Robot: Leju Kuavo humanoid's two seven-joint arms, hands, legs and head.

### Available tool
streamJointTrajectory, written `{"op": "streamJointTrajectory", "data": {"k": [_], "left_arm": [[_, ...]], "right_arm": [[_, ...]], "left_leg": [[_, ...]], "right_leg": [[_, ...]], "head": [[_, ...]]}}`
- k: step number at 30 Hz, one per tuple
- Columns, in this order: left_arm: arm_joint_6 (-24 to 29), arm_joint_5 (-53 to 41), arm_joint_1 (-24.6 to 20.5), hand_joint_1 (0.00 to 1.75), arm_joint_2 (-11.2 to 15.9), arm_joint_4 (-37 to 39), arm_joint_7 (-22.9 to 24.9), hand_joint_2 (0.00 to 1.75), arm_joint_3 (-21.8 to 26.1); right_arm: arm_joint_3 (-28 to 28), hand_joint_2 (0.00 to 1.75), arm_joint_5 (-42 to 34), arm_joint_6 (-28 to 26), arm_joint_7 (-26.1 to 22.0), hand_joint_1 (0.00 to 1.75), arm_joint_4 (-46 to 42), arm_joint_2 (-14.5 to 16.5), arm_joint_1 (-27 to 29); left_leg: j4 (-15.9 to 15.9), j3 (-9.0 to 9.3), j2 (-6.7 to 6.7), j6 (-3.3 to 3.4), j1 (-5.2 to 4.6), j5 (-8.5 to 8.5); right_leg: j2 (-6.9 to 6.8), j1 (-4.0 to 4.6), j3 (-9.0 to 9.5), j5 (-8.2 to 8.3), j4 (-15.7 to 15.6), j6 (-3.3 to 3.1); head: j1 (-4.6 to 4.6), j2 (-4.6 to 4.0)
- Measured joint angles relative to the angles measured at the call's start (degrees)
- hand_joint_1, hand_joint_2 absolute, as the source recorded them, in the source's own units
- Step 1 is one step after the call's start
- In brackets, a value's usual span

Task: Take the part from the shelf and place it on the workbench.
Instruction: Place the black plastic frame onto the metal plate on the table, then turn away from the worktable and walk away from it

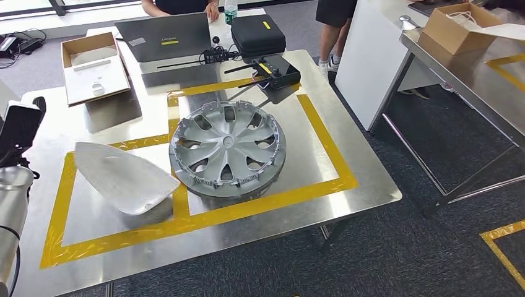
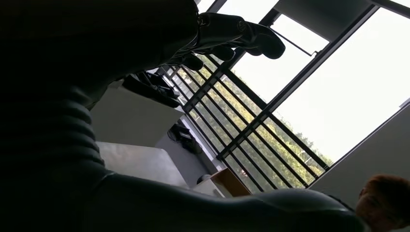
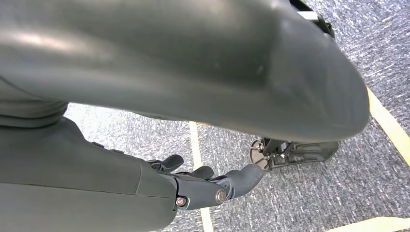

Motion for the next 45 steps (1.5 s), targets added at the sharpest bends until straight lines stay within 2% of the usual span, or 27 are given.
{"op": "streamJointTrajectory", "data": {"k": [13, 24, 28, 34, 40, 42, 43, 45], "left_arm": [[0.0, -0.2, 0.0, 0.0, -0.9, -0.3, 0.7, 0.0, 0.0], [0.3, -0.9, 0.1, 0.0, -1.3, -3.4, 0.9, 0.0, 0.0], [1.1, -2.6, 0.6, 0.0, -1.5, -7.4, 1.5, 0.0, 0.1], [-2.6, -4.4, -0.6, 0.0, -1.6, -17.7, 6.6, 0.0, 0.1], [-4.3, -4.5, -2.3, 0.0, -1.6, -21.6, 7.7, 0.0, 0.0], [-4.3, -3.9, -2.5, 0.0, -1.6, -21.8, 7.5, 0.0, 0.0], [-4.3, -3.5, -2.5, 0.0, -1.6, -21.9, 7.3, 0.0, 0.0], [-4.2, -3.0, -2.3, 0.0, -1.6, -21.8, 6.9, 0.0, 0.0]], "right_arm": [[0.0, 0.0, -0.1, -0.5, 0.0, 0.0, 0.0, 0.0, 0.0], [0.0, 0.0, -0.1, -0.8, 0.5, 0.0, 0.0, 0.1, -0.1], [-0.1, 0.0, -0.1, -1.0, 0.5, 0.0, 0.0, 0.1, -0.1], [-0.1, 0.0, 0.0, -1.4, 0.0, 0.0, 0.0, 0.1, -0.1], [-0.3, 0.0, -0.1, -1.7, 0.0, 0.0, 0.0, 0.8, -0.5], [-0.4, 0.0, -0.2, -1.7, 0.0, 0.0, 0.0, 0.9, -0.7], [-0.5, 0.0, -0.1, -1.8, 0.0, 0.0, 0.0, 0.9, -0.7], [-0.7, 0.0, -0.1, -1.8, 0.1, 0.0, 0.0, 0.9, -0.7]], "left_leg": [[0.0, 0.01, 0.0, 0.0, 0.0, 0.0], [0.0, 0.01, 0.0, 0.0, 0.0, 0.0], [0.0, 0.01, -0.01, 0.0, 0.0, 0.0], [0.1, -0.01, -0.01, 0.05, -0.05, -0.04], [-0.1, 0.19, 0.04, 0.83, -0.23, 0.1], [-1.0, 0.51, 0.24, 1.26, 0.13, 0.7], [-1.3, 0.59, 0.37, 1.44, 0.32, 0.93], [-1.3, 0.35, 0.54, 1.56, 0.38, 1.09]], "right_leg": [[0.0, 0.0, 0.01, 0.0, 0.0, 0.0], [-0.01, 0.0, 0.02, 0.0, 0.0, 0.0], [-0.02, 0.0, 0.01, 0.0, 0.0, 0.0], [-0.03, -0.05, 0.03, 0.03, 0.0, 0.06], [0.0, -0.41, 0.17, 0.13, -0.1, 0.89], [-0.03, -0.41, -0.44, -1.3, 1.6, 1.29], [-0.05, -0.47, -1.44, -2.95, 3.9, 1.49], [-0.07, -0.83, -4.75, -6.87, 11.4, 1.95]], "head": [[0.01, 0.0], [0.01, 0.0], [0.01, 0.0], [0.01, 0.0], [-0.02, 0.0], [0.07, 0.0], [0.15, -0.01], [0.28, -0.01]]}}
